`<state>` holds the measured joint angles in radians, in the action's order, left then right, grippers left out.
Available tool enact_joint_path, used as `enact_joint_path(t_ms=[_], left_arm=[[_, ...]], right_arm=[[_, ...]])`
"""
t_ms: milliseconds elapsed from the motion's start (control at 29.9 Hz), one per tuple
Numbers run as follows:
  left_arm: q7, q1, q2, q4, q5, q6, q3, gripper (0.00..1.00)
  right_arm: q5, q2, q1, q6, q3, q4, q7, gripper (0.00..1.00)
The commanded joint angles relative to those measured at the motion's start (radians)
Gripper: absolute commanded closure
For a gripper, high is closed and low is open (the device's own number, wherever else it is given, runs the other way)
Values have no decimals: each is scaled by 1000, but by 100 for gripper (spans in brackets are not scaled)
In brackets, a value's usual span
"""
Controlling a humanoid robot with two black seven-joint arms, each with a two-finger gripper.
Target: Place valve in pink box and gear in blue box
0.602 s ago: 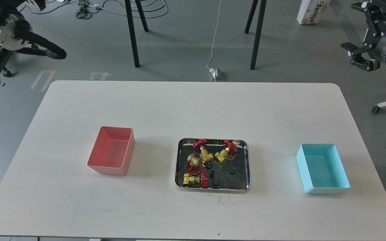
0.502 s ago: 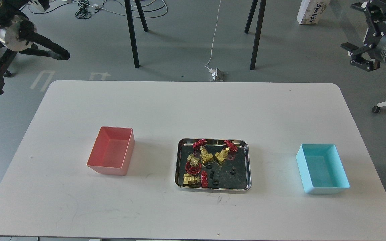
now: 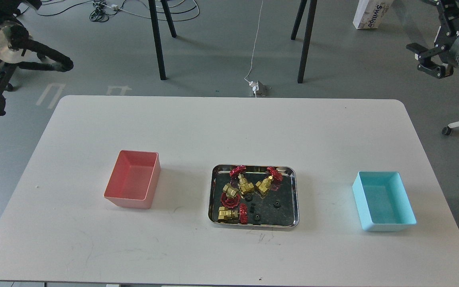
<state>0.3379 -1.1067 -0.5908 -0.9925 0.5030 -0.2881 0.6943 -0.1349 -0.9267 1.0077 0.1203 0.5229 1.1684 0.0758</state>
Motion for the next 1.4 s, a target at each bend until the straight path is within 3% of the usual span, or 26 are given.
enact_joint_path(t_ms=[0,67,201,401,602,803,1104,1371], left_arm=[[13,-1,-4,-52,133,12,-85,1],[13,1,-10,-130,306,64,-120,8],[-8,25,6,-261,723,223,-212,10],[-138,71,43,-322,1326,414,-390,10],[-186,237,83,-321,1679,420,-420,9],[-238,390,129,-293,1679,405,-421,9],[-263,519,241,-190,1679,403,-420,8],[-264,562,338,-126,1679,403,-412,8]], right_arm=[[0,9,5,-17,37,-3,-1,1],[0,9,12,-46,43,-4,-2,1],[0,9,43,-74,42,-10,-2,1],[0,6,51,-71,40,-10,-2,1],[-2,-3,75,-65,36,-9,-2,1],[-38,-3,89,-60,28,-13,-2,1],[-48,6,84,-62,26,-35,-2,1],[-48,9,83,-62,25,-41,-2,1]])
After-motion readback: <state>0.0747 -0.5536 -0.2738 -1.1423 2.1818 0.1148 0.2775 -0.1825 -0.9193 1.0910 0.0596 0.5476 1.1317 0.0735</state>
